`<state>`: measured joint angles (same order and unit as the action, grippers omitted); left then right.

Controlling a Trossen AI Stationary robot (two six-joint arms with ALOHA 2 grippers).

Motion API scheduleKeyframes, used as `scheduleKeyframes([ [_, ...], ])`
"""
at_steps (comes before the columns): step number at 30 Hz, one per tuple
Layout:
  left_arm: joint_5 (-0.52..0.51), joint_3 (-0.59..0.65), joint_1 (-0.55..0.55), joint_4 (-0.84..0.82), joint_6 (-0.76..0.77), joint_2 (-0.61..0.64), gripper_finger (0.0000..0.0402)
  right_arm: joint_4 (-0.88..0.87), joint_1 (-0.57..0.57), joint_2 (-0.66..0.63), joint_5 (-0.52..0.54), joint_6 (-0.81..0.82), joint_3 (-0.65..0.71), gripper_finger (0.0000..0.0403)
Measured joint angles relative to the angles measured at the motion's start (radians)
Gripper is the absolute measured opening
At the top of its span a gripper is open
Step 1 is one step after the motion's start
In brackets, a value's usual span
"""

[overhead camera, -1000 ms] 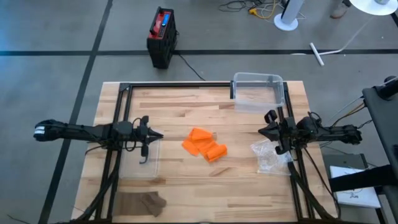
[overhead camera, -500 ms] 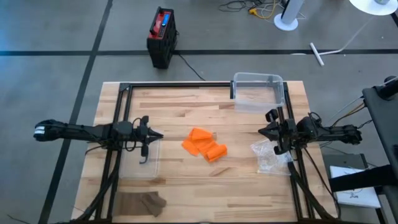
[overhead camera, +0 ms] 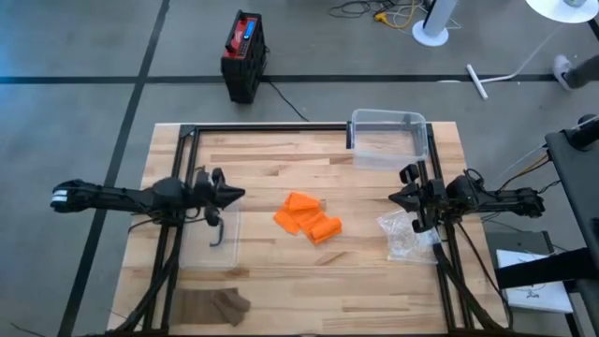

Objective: Roll bandage
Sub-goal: Roll the orange bandage

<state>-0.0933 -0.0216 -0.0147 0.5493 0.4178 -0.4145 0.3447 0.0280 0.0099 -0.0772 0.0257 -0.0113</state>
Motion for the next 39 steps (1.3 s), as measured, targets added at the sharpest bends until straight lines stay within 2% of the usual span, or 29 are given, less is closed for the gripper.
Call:
scheduleKeyframes([
  [3, -0.017, 0.000, 0.000, 0.075, 0.006, -0.005, 0.0023, 0.000, 0.000, 0.000, 0.000, 0.000, 0.000, 0.0000],
  [8, -0.132, 0.000, 0.000, 0.130, -0.010, -0.035, 0.0023, 0.000, 0.000, 0.000, 0.000, 0.000, 0.000, 0.0000],
  [11, -0.244, 0.000, 0.000, 0.154, -0.007, -0.066, 0.0023, 0.000, 0.000, 0.000, 0.000, 0.000, 0.000, 0.0000],
  [14, -0.264, -0.001, 0.000, 0.196, 0.034, -0.137, 0.0023, 0.000, 0.000, 0.000, 0.000, 0.000, 0.000, 0.0000],
  [18, -0.246, -0.072, 0.001, 0.205, 0.090, -0.286, 0.0023, -0.001, 0.000, 0.000, 0.000, 0.000, 0.000, 0.0000],
  [21, -0.226, -0.172, 0.001, 0.199, 0.058, -0.431, 0.0023, -0.001, 0.000, 0.000, 0.000, 0.000, 0.000, 0.0000],
  [26, -0.203, -0.369, 0.001, 0.056, -0.010, -0.655, 0.0033, -0.001, 0.000, 0.000, 0.000, 0.000, 0.000, 0.0000],
  [31, -0.155, -0.553, 0.001, -0.055, -0.026, -0.865, 0.0078, -0.001, 0.000, 0.000, 0.000, 0.000, 0.000, 0.0000],
  [39, 0.029, -0.812, 0.027, -0.217, 0.018, -1.108, 0.0173, -0.001, 0.000, 0.000, 0.000, 0.000, 0.000, 0.0000],
])
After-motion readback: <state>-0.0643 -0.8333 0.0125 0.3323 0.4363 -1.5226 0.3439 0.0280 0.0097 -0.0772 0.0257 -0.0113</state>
